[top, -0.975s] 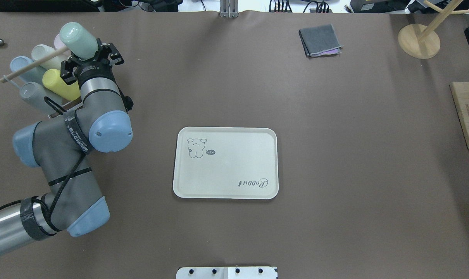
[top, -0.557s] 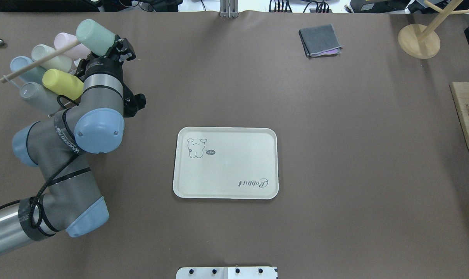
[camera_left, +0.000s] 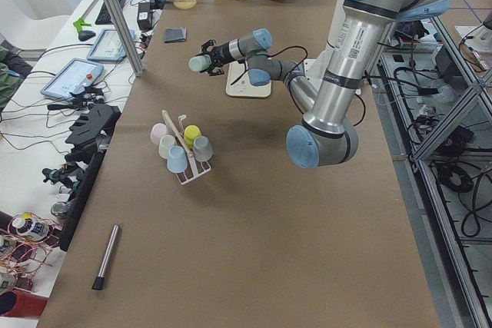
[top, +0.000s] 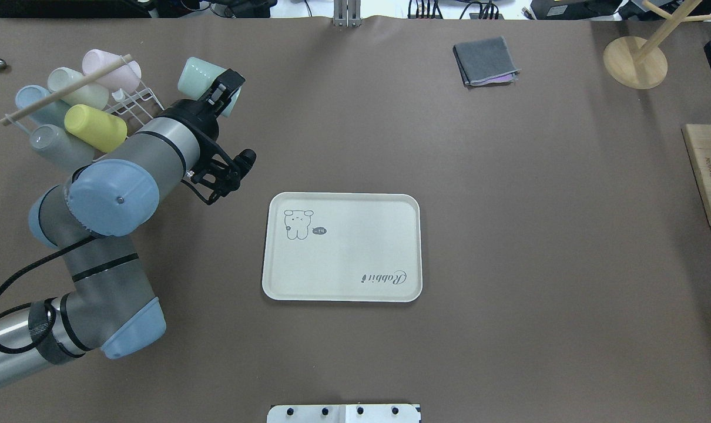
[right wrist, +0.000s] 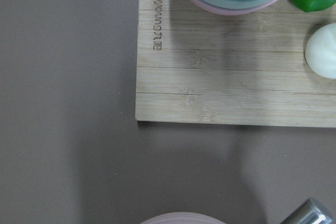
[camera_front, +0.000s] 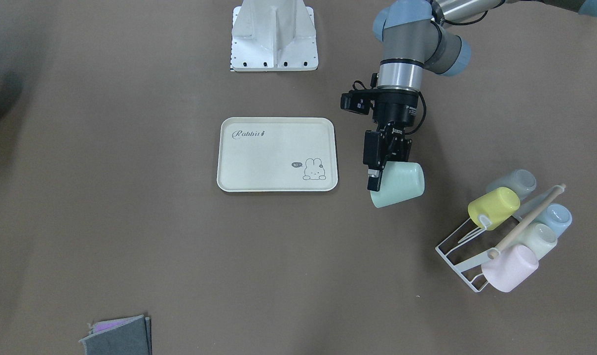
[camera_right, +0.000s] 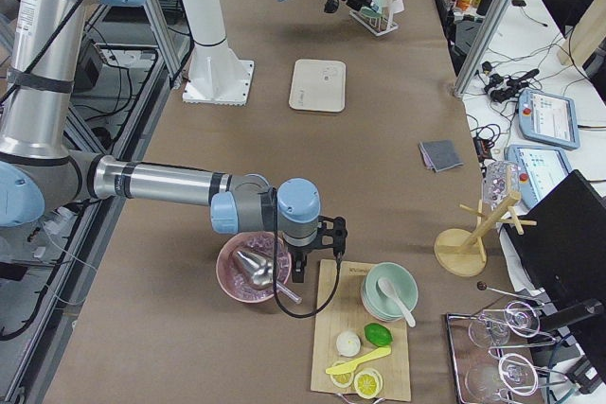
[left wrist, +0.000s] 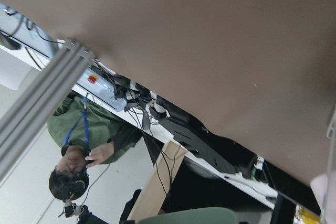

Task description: Pick up and place green cup on tray

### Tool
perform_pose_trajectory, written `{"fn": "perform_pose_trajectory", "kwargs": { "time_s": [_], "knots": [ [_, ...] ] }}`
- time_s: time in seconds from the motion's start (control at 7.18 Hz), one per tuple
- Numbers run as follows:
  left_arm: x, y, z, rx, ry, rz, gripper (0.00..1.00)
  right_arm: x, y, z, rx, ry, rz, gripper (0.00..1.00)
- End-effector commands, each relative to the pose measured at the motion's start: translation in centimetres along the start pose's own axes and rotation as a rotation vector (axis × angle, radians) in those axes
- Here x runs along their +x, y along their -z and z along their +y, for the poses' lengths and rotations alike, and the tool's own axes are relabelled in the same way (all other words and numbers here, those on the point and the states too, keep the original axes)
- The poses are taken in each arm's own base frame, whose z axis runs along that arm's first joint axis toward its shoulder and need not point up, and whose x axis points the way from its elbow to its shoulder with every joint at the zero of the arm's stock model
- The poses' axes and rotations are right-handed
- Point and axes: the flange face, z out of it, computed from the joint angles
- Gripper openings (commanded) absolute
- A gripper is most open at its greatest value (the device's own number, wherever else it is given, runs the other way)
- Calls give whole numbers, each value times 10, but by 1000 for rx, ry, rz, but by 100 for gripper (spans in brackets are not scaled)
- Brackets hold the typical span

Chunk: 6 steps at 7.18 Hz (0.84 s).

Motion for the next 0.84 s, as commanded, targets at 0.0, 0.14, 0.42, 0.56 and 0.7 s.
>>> {"fn": "perform_pose_trajectory", "kwargs": {
  "time_s": [0.0,0.14,0.42,0.56,0.7],
  "knots": [
    [-7,13,-16,210,293,-43,41,3,-1,2,-6,-64,-27,100],
    [-14,9,-29,302,448,-52,40,3,-2,1,-3,-88,-26,100],
    [-7,-12,-49,445,723,-51,38,2,-1,0,1,-81,-25,100],
    [-6,-23,-59,501,831,-20,38,1,0,0,4,-78,-21,100],
    [1,-31,-68,549,960,37,38,0,1,-1,6,-76,-21,100]
  ]
}}
